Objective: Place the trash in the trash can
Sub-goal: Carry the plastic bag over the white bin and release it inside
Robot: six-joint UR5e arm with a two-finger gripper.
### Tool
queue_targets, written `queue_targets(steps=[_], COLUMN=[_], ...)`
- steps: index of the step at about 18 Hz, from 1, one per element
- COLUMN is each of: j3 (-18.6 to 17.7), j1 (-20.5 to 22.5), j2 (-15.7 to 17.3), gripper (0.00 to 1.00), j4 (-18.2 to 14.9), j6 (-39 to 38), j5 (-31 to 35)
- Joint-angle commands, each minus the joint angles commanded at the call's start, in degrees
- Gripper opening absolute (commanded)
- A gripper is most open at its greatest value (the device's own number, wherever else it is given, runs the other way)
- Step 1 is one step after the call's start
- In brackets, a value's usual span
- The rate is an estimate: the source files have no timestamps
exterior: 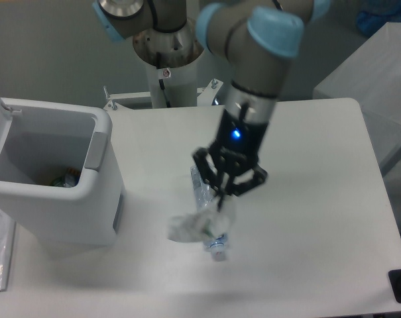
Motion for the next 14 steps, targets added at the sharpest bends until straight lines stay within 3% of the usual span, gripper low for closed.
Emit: queue_targets(steps=[7,14], j3=[-2.03,-3.96], j1=[-6.33,-14.32], j2=[3.52,4.23], gripper=[0.00,0.00], j4=[0.09,0.17], j6=[-6.24,-10.38], j5=[-0.10,0.17])
